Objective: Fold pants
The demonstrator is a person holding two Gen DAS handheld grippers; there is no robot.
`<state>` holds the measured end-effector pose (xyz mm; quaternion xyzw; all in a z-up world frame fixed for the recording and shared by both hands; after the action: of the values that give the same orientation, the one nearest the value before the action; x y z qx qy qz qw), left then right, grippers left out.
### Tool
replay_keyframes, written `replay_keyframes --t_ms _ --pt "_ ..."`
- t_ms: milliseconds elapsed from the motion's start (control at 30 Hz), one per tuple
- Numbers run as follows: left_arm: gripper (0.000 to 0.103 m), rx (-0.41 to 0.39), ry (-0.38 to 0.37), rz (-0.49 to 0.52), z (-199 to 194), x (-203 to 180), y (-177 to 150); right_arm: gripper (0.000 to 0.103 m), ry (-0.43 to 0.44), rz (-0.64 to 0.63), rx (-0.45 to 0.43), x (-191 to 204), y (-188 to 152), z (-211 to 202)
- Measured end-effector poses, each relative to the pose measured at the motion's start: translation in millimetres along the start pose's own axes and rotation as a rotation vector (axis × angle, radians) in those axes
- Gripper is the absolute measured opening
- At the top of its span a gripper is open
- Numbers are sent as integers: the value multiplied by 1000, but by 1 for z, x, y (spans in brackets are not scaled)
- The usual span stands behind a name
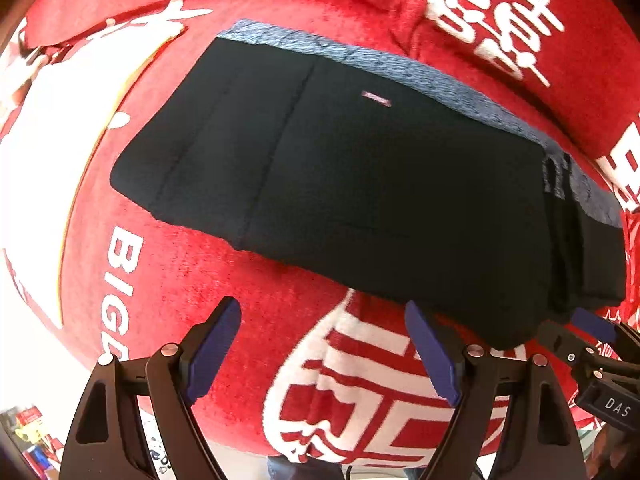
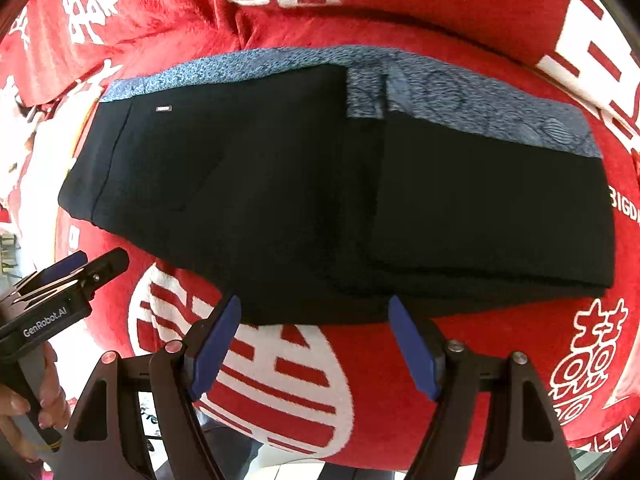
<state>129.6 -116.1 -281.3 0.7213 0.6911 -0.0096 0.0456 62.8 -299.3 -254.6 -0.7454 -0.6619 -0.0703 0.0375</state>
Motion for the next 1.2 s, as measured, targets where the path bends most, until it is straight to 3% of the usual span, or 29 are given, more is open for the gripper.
replay_keyframes --t_ms 333,533,633,733,933,1067,1200 --pt "85 -17 28 -75 4 42 21 87 -5 9 28 5 6 18" --pt "85 -59 -12 -151 -2 70 37 89 -21 9 30 9 9 22" --pt "85 -62 -73 -212 0 87 45 89 -23 11 33 12 13 24" --pt "85 -55 -203 -250 5 92 48 89 -30 4 35 14 14 26" --pt "85 -64 -385 -371 17 102 52 89 -35 -5 36 18 14 29" --pt "85 -89 -484 -445 26 108 55 89 -39 -15 35 19 13 30" --pt "85 -105 -531 -463 25 107 58 90 -44 -24 33 22 16 33"
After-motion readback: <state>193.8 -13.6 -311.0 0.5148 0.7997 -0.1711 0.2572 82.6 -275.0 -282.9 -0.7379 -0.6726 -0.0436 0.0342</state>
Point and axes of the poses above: each gripper's, at about its wrist camera, not at the fingertips, and z roughly the way its jaws point, x to its left, y to its top, the point moved 5 cm from there along z, roughly the way its jaws point, and after that the axes turned 7 degrees about -z, right-handed, at the moved point
